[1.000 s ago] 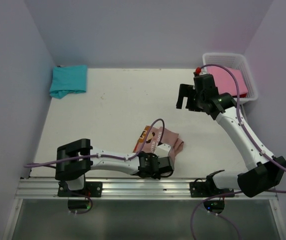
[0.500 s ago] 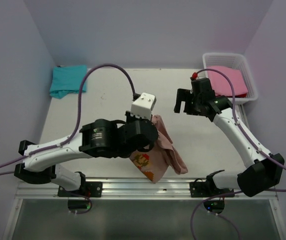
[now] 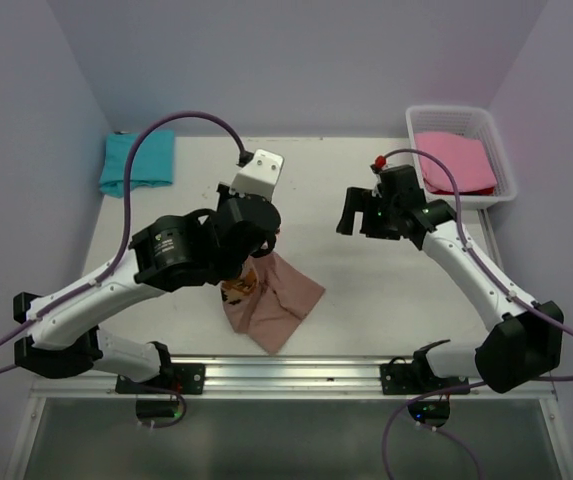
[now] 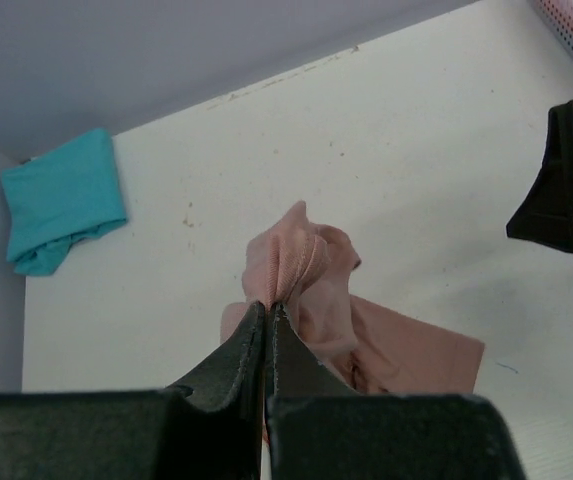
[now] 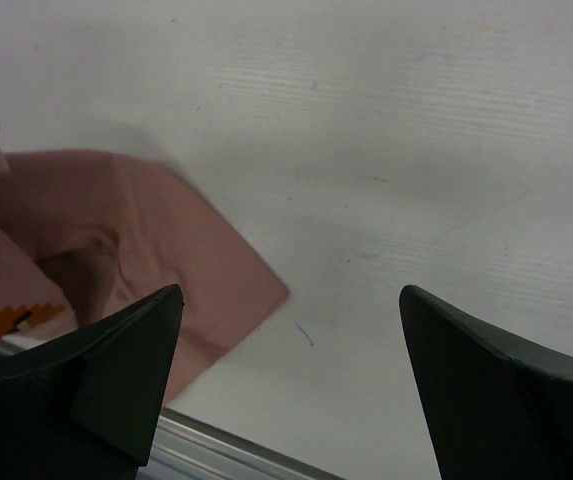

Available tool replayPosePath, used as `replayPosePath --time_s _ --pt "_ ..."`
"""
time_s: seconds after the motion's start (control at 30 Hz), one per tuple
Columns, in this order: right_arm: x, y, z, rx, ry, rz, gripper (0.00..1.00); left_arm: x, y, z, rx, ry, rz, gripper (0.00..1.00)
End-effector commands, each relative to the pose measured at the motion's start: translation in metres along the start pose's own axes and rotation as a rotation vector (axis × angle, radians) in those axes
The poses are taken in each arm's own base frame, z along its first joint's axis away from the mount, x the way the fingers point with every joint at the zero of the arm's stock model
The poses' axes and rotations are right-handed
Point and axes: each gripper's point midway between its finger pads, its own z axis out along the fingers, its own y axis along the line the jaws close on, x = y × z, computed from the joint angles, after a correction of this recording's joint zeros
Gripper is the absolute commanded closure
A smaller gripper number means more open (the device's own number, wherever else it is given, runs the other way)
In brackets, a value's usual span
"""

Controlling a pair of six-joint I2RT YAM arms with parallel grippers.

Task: Fold and stack the t-shirts
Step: Flatten out the tshirt

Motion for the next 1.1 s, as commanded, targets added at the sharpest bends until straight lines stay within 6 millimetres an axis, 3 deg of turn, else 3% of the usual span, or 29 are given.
replayPosePath --time_s 0.0,0.13,0.27,0.4,0.53,0.63,0.93,1.07 --pt "0.011 0.043 0.006 -0.253 0.040 0.018 0.07 -0.045 0.024 -0.011 -0.032 -0.149 -0.081 1.00" --pt "0.052 0.064 0.031 -0.342 0.147 0.036 0.07 -0.059 0.030 -0.015 -0.029 -0.189 -0.123 1.00" --pt "0.091 0.078 0.058 -0.385 0.261 0.026 0.10 -0.056 0.028 -0.012 -0.030 -0.183 -0.124 1.00" --pt "0.117 0.095 0.074 -0.401 0.320 -0.020 0.13 -0.053 0.029 -0.011 -0.029 -0.178 -0.137 1.00" --pt "0.124 0.107 0.081 -0.407 0.336 -0.027 0.23 -0.051 0.035 -0.014 -0.032 -0.183 -0.161 1.00" --pt "0.130 0.115 0.087 -0.404 0.352 -0.032 0.41 -0.047 0.039 -0.016 -0.033 -0.183 -0.181 1.00" --pt "0.175 0.141 0.097 -0.405 0.439 -0.069 0.55 -0.040 0.056 -0.021 -0.056 -0.195 -0.233 1.00" --pt "0.185 0.149 0.098 -0.400 0.448 -0.095 0.61 -0.038 0.060 -0.024 -0.058 -0.200 -0.249 1.00"
